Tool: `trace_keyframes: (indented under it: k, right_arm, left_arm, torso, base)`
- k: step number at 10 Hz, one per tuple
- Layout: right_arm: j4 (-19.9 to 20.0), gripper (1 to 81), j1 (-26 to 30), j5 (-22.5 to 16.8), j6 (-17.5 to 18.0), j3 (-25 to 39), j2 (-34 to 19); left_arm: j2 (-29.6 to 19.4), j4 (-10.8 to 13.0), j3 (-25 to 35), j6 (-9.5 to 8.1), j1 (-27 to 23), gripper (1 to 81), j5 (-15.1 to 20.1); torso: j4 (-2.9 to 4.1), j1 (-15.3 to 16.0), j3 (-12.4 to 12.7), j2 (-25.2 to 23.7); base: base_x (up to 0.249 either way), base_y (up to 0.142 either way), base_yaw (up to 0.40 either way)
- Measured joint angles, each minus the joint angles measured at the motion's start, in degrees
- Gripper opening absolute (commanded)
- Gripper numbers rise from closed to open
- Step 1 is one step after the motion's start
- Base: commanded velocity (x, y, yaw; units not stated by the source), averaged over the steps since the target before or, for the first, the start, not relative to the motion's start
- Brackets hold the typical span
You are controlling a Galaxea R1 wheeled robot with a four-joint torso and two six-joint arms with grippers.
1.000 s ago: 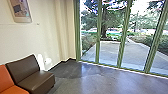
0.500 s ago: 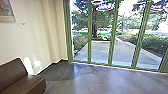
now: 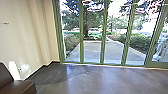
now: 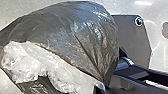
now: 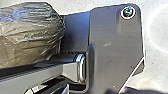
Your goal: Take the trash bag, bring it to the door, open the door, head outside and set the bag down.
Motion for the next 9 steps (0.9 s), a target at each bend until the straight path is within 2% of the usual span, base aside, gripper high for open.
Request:
trace_keyframes:
  k: [9]
  right_arm:
    - [0.0,81.1,0.1,0.0,0.0,-0.1,0.1]
  left_arm:
    - [0.0,0.0,0.0,0.00,0.0,1.0,0.0]
  torso:
    - [0.00,0.0,0.0,0.0]
  base:
    - [0.000,0.000,-0.249]
